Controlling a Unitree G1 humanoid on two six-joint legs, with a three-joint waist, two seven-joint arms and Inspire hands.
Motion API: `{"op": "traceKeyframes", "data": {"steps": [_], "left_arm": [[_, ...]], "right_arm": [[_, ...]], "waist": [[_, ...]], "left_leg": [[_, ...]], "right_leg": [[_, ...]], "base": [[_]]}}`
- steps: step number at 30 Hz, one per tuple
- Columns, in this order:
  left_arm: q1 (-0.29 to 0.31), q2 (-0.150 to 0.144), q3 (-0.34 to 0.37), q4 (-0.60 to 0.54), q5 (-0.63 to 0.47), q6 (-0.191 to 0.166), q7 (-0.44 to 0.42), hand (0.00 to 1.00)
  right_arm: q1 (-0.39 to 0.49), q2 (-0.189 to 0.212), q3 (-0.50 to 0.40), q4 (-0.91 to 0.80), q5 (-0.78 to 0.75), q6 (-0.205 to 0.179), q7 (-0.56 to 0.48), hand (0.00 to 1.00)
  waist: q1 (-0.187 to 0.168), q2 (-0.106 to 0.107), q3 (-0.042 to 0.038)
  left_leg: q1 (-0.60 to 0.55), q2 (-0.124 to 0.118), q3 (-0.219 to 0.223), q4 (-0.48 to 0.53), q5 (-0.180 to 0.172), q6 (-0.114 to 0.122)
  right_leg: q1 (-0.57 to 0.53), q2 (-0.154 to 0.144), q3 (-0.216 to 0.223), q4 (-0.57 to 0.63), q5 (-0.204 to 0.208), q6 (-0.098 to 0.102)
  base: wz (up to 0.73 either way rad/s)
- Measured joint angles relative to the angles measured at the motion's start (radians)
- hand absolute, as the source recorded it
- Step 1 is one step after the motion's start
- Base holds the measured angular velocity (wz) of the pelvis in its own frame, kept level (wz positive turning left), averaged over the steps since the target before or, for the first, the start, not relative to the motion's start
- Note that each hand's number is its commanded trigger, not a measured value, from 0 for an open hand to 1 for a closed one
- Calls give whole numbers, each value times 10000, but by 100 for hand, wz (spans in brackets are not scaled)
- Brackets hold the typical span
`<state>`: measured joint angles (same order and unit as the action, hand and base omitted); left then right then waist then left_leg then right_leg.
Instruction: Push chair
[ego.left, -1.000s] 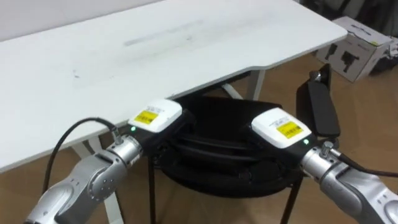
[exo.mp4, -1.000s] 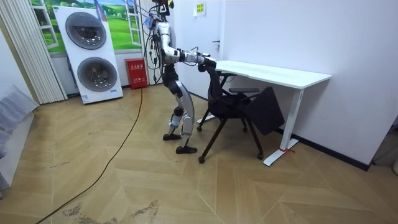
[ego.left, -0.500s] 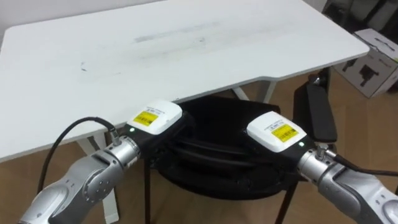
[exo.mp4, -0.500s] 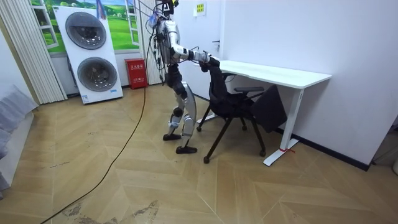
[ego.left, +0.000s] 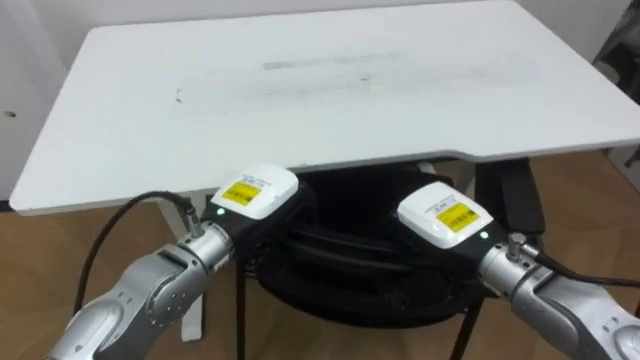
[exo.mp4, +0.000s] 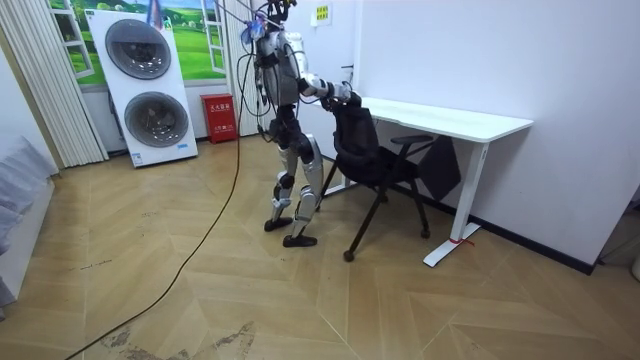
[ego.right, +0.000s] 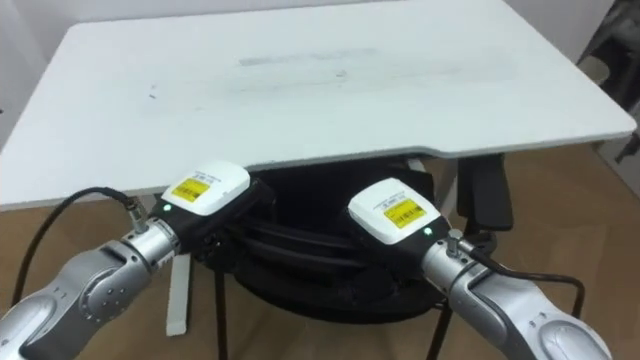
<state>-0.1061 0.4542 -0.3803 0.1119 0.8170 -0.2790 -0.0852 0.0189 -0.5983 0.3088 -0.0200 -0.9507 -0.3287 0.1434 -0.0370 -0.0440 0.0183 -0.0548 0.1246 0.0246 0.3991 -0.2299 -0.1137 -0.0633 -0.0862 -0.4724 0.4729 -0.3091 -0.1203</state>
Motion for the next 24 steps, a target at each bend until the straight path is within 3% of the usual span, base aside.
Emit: {"op": "traceKeyframes", "data": {"steps": [6, 12, 24], "left_arm": [[0, -25, 50, -3, 0, -35, 26, 100], [-3, -53, 81, -13, 112, -70, -80, 100], [-6, 0, 235, -79, 262, -169, -110, 100]], "right_arm": [[-68, -27, 0, -3, 3, 3, 27, 100], [-76, 51, 9, -3, 1, 29, 275, 100], [-147, 369, 13, -3, -3, 112, 583, 100]], "waist": [[147, 13, -66], [305, -91, -148], [473, -298, -116]], "left_leg": [[157, 2, -116, -911, 526, -101], [476, -66, -190, -1490, 653, -146], [483, -140, -292, -1763, 813, -61]], "right_leg": [[265, 181, -344, -844, 313, -9], [468, 184, -455, -1089, 363, 97], [556, 222, -536, -1477, 572, 205]], "base": [[16], [7], [2]]}}
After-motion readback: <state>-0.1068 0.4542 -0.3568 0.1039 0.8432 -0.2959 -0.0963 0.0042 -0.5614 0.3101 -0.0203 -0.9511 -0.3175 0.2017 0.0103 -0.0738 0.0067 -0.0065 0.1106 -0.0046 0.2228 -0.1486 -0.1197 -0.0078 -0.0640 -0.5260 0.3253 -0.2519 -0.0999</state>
